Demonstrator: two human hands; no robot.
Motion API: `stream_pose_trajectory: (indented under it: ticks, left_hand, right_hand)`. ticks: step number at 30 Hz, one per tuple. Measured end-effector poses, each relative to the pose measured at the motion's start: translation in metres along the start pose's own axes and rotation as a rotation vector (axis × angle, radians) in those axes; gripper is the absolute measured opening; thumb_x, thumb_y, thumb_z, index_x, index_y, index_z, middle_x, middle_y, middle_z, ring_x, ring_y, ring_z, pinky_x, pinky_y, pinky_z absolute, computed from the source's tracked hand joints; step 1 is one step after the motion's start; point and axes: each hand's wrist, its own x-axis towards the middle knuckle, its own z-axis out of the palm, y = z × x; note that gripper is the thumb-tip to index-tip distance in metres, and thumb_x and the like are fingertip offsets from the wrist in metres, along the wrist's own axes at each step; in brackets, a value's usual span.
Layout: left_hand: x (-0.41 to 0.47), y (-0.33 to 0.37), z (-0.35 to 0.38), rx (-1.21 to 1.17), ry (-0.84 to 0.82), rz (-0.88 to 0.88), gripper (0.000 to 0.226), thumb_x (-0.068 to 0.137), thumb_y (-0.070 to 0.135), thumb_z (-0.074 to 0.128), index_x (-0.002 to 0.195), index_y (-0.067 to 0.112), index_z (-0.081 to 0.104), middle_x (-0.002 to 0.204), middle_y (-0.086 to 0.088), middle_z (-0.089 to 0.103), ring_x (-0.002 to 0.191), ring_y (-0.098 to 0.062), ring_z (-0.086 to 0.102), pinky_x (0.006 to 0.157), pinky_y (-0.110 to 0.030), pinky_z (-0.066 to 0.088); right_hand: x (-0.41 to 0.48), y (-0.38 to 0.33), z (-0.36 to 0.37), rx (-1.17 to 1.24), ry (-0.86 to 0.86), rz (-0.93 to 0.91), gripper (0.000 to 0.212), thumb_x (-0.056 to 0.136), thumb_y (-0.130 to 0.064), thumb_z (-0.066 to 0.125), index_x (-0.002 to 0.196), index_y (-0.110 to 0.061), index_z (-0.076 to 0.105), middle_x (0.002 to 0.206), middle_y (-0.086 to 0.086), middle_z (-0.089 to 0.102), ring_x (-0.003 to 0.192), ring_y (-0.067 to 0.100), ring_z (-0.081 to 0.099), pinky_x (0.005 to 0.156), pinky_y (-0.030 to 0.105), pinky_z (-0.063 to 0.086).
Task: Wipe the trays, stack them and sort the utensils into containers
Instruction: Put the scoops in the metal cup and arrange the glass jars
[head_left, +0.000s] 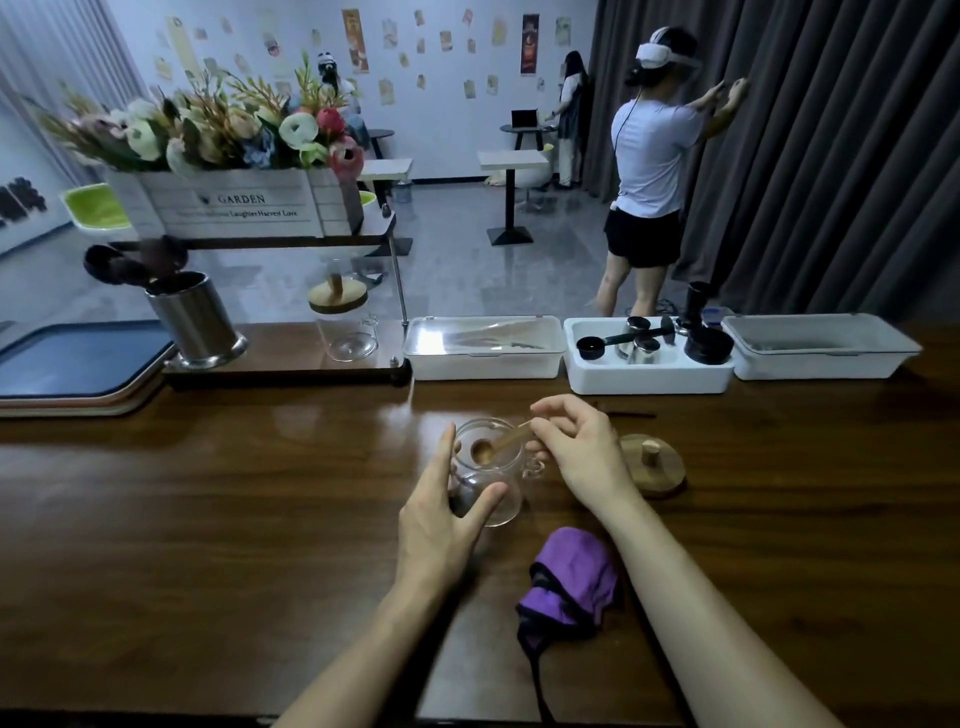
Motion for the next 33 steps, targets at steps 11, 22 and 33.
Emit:
stream_pose_trajectory:
  ticks: [11,22,33]
  left_hand:
    - [0.000,0.004,-0.004,0.021,-0.008,0.004,0.090,0.077,0.065,0.075,0.146,0.070,0.016,0.119,0.051,0.046,0.106,0.012,0.059,0.086,0.002,0.036]
    - [0.001,0.003,-0.002,0.037,-0.006,-0.004,0.090,0.079,0.058,0.079,0.148,0.064,0.022,0.099,0.054,0.050,0.087,0.008,0.059,0.079,0.001,0.038]
    - [0.002,0.002,-0.002,0.051,-0.005,0.014,0.090,0.079,0.061,0.077,0.142,0.075,0.015,0.102,0.052,0.050,0.095,0.004,0.063,0.079,0.000,0.040]
  right_hand:
    - [-0.003,0.004,0.017,-0.208,0.086,-0.017,0.005,0.082,-0.023,0.079,0.080,-0.028,0.076,0.078,-0.011,0.071,0.074,0.007,0.066,0.073,0.030,0.056]
    - [-0.001,0.003,0.022,-0.231,0.070,-0.025,0.004,0.082,-0.018,0.079,0.079,-0.020,0.079,0.101,-0.016,0.065,0.086,-0.016,0.059,0.072,0.000,0.037]
    - [-0.007,0.006,0.026,-0.327,0.034,-0.047,0.008,0.085,-0.026,0.076,0.086,-0.031,0.081,0.145,-0.005,0.055,0.133,0.013,0.047,0.082,-0.009,0.023]
